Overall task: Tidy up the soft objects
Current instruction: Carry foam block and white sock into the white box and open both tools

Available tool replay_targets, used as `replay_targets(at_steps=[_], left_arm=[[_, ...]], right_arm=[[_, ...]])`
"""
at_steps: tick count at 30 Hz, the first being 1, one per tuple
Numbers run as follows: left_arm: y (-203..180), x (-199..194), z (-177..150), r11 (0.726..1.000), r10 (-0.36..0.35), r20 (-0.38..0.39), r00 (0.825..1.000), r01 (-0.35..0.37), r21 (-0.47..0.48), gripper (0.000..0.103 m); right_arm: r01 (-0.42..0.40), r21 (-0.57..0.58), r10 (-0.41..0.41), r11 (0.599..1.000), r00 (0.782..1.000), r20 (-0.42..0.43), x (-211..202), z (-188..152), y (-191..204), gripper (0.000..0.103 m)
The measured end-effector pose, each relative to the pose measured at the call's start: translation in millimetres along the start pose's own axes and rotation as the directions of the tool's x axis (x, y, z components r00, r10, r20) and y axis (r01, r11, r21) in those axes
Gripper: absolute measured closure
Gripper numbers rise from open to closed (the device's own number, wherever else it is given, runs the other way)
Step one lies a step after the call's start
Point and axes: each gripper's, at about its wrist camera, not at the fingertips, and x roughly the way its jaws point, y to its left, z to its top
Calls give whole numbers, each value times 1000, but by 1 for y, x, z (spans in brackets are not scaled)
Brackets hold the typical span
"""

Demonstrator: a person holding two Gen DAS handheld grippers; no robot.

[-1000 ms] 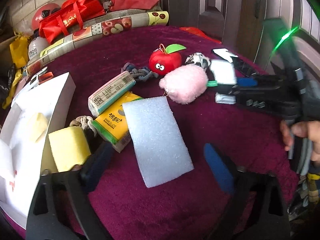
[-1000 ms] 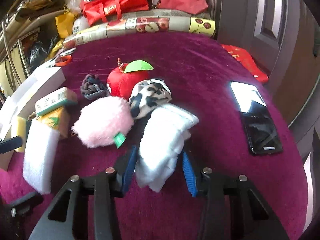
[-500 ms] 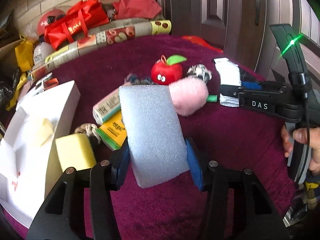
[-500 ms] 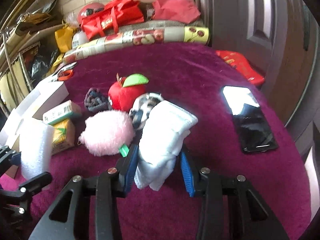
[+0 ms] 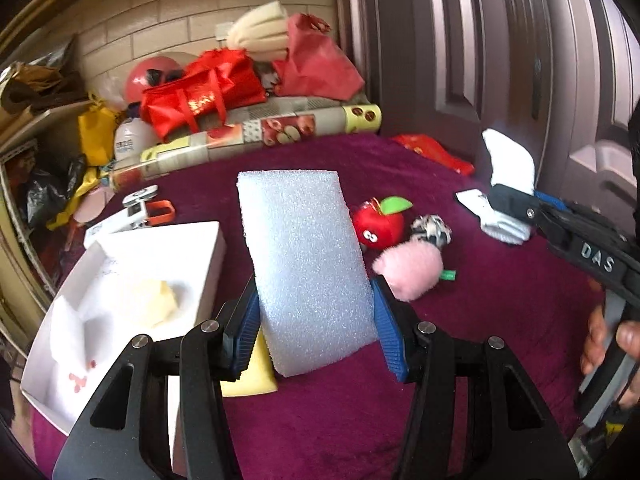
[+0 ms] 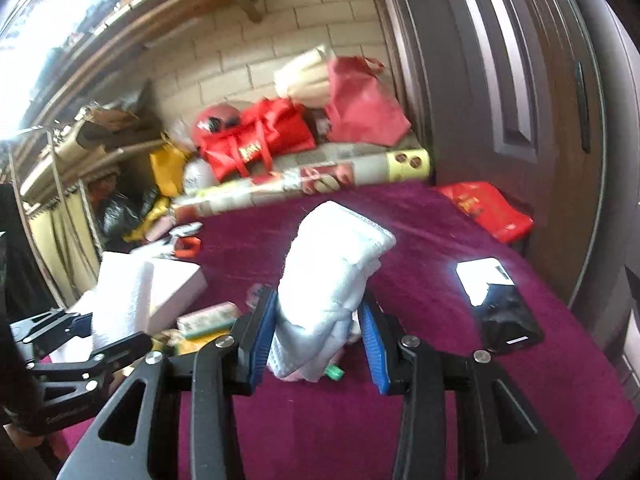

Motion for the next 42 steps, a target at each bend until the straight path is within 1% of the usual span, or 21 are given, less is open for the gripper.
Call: replay_targets(at_steps=[6,17,31,38,42], left_arm=[[14,-8,-1,999,10,12,1000,-9,-40,51],[27,-19,-2,997,27,37,999,-24,-78,51],[42,-24,-7,992,50,48,998,-44,-122,51],[57,-26,-9,986,75,51,996,-66,-152,51],[74,-31,-10,978,106,60,993,-93,-185,51]], right_arm=[[-43,-30,43,999,999,-3,-2,1,14,62],[-64,-55,64,996,998,-7,-3,1,27,62],[-87,-87,85,992,996,-28,1,0,42,62],[-100,-107,96,989,995,-37,6,0,52,62],[-117,-120,112,986,992,-50,10,3,61,62]])
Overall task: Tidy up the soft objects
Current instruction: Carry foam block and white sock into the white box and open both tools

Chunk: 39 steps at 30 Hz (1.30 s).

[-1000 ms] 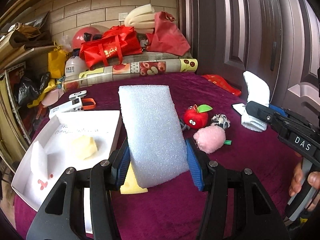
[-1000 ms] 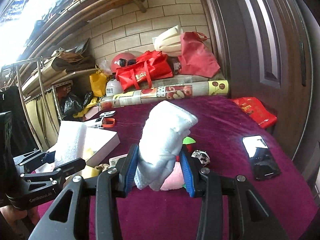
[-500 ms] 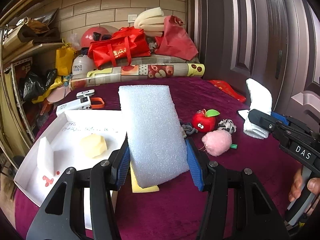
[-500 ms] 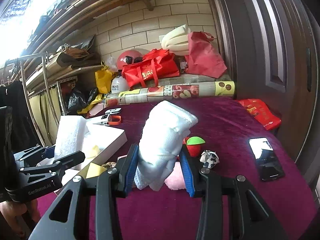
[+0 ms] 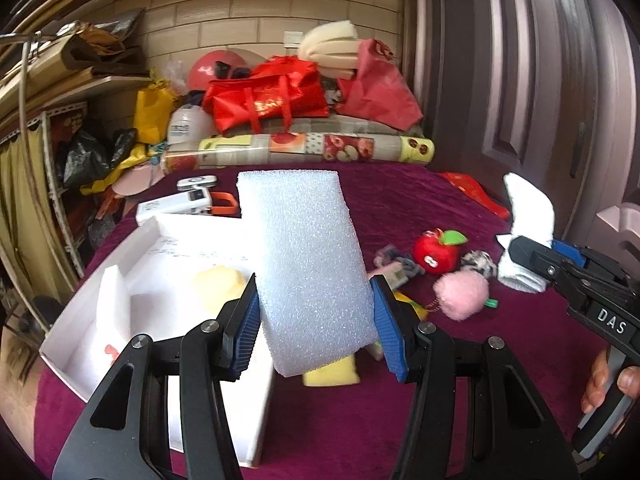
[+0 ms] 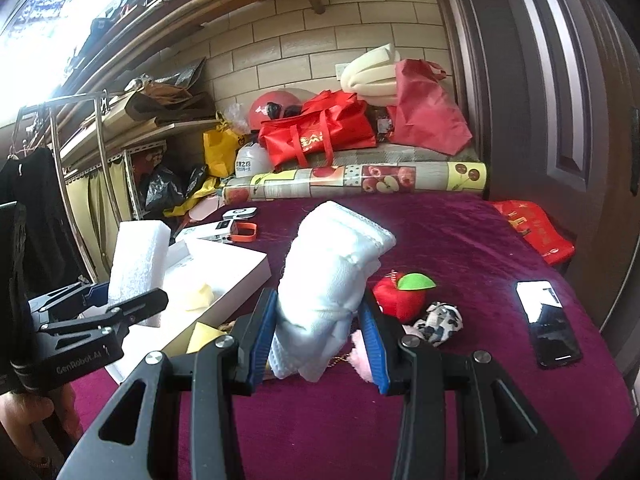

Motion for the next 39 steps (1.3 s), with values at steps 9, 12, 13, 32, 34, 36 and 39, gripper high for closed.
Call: replay_targets(at_steps=[9,12,13,32,34,36,39], left_arm=[[71,-21,16,981,167,68,984,-159,-110,50],[91,-24,19,971,213,72,974,-203,-128,50],[97,-22,18,968,223,64,973,-213,-134,50],[175,53,10,930,261,-113,959,-281,-236,47],[175,53,9,921,294,-97,951,-309,-236,29],[177,49,6,909,333,-71,940,-340,-240,0],[181,43,1,892,372,-46,927,-370,-258,0]], right_arm=[[-122,-7,121,993,990,-71,31,20,27,62],[-181,-6,179,984,978,-108,46,28,45,62],[-203,-3,201,979,972,-125,53,30,52,62],[-377,23,359,926,859,-365,161,-10,171,60],[-370,-18,337,929,864,-373,164,-15,177,46],[-341,-70,296,937,886,-356,162,-18,181,12],[-321,-129,270,938,913,-307,154,-20,185,0]])
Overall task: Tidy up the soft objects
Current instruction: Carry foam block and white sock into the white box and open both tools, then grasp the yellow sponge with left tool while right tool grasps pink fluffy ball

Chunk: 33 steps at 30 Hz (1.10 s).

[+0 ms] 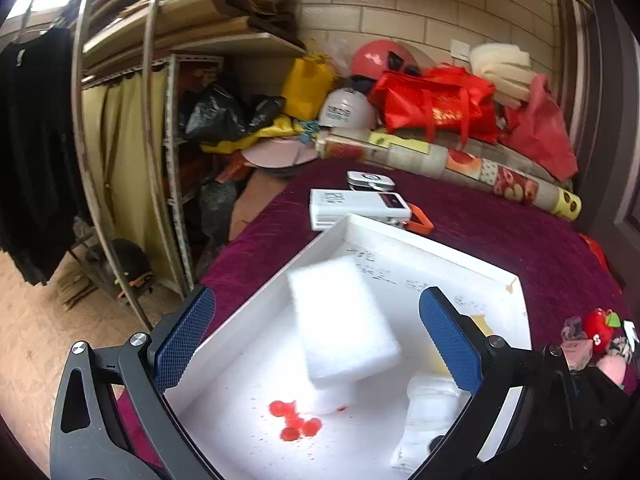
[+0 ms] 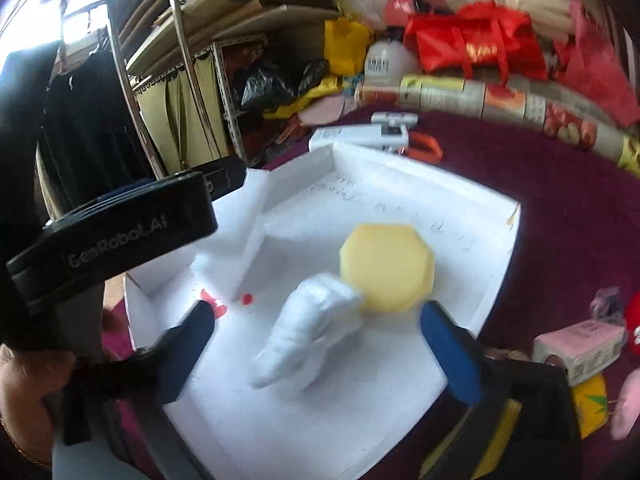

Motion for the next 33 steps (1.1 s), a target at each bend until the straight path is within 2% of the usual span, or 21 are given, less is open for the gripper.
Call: replay_targets(at_steps=[7,14,19,22,25,27,31,33], left_arm=[[16,-21,-3,998,36,46,998,-34,-51,0],[17,-41,-4,998,25,70,997,-20,-64,0],[-1,-53,-7,998,-36,71,997,39,-43,0],[-32,-61,-15,989,-142,47,989,140,41,0],[-71,-67,-28,954,-268,-7,963,266,141,0],[-93,-69,-37,916,-348,-61,936,353,188,0],[-133,-76,-56,838,-434,-156,887,461,292,0],[-147,-81,-65,818,-425,-180,887,462,343,0]], right_arm=[[17,-4,-17,1000,998,56,-15,2,2,0],[29,56,-35,998,992,121,-38,8,-15,0],[46,122,-69,992,978,198,-76,8,-46,0],[115,159,-155,981,952,266,-107,2,-77,0],[172,241,-242,955,921,305,-137,-10,-118,0],[194,299,-282,934,916,285,-149,-25,-147,0],[300,421,-385,856,914,131,-152,-54,-193,0],[311,482,-378,819,925,46,-145,-71,-212,0]])
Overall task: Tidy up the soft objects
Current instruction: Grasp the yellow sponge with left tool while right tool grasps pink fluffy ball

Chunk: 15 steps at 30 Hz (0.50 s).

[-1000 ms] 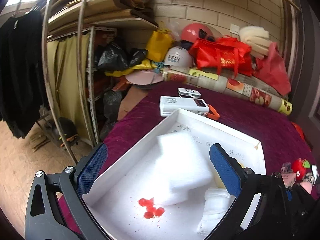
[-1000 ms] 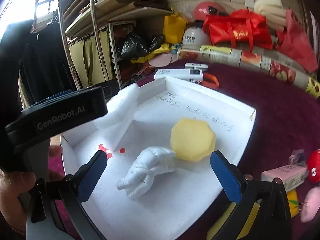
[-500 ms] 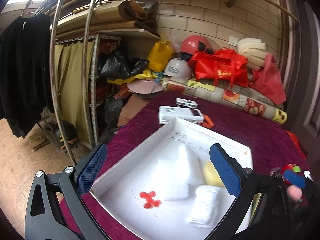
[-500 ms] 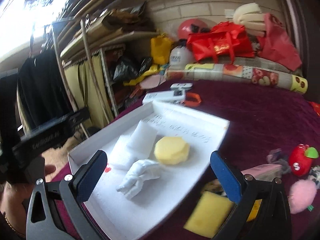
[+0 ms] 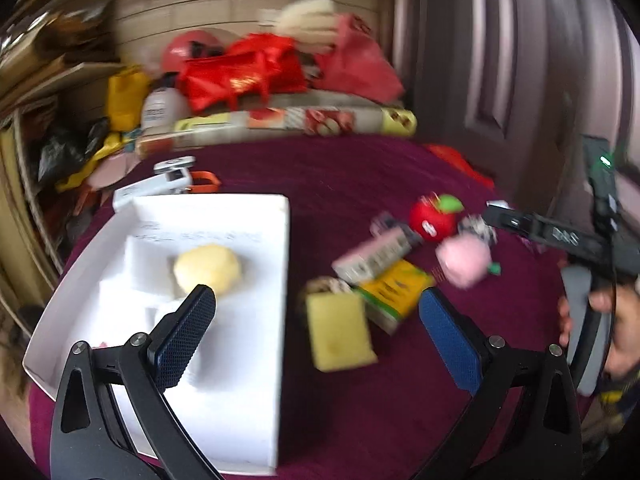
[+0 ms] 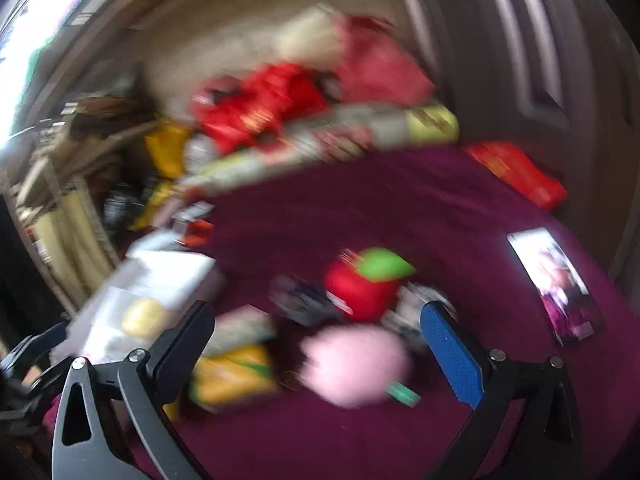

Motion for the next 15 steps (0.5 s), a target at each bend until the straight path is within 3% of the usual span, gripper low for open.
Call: replay_targets(at_steps=[4,10,12,13,14,15], left_arm=[[-8,3,-3,999,31,-36,999,-30,35,0],[-2,5,-9,998,40,-60,997,-37,45,2],[-3,7,-9,997,37,-70,997,-32,65,9],[-5,9,-9,997,37,-78,996,-31,76,10],[-8,12,-9,996,35,-88,996,-27,87,19],[-10,16,-10,995,30,-100,995,-21,96,28]], right_arm=[[-14,75,23,997,992,-122,24,-10,-17,0],[10,31,-6,999,991,-136,47,-12,-4,1],[14,28,-9,1000,987,-161,54,-16,-6,7],[7,29,-1,1000,983,-183,58,-21,-8,16],[11,21,-8,1000,984,-179,59,-25,-9,25],[-3,22,7,1000,986,-165,55,-25,-9,27]])
